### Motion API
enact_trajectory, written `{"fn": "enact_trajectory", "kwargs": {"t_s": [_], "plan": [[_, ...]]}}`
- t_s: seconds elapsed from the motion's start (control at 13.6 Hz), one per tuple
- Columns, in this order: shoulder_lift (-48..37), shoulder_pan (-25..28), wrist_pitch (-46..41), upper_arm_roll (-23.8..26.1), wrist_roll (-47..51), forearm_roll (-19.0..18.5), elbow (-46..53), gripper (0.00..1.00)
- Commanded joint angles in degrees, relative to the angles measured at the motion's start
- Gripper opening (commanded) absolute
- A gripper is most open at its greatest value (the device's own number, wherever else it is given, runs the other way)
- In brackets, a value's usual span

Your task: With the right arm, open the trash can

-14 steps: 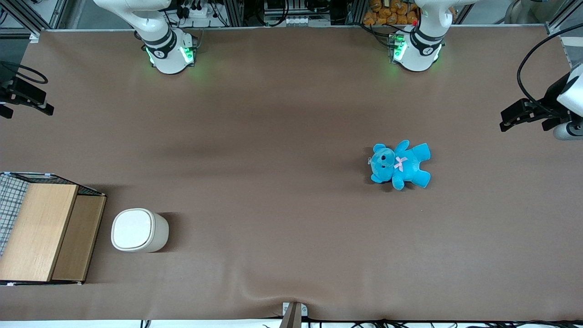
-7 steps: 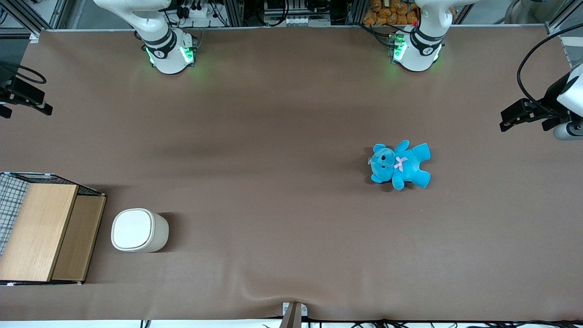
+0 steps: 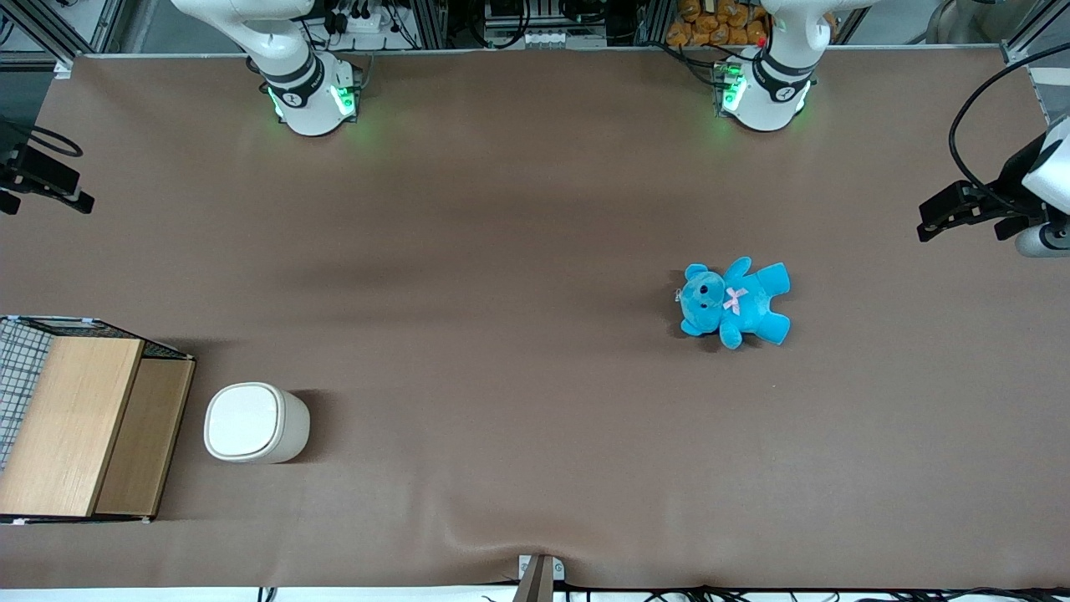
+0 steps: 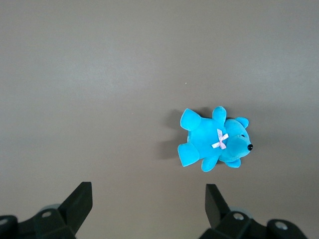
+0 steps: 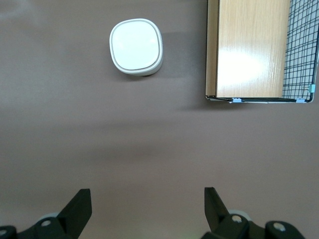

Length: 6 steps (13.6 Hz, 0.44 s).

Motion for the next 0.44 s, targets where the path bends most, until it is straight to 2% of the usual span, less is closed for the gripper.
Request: {"fn": "enact_trajectory", "kwargs": {"t_s": [0.0, 0.37], "plan": [[-0.6, 0.3, -0.2, 0.1, 0.8, -1.1, -0.1, 1.0], [-0.3, 0.2, -0.2, 0.1, 1.3, -1.2, 0.0, 1.0]]}}
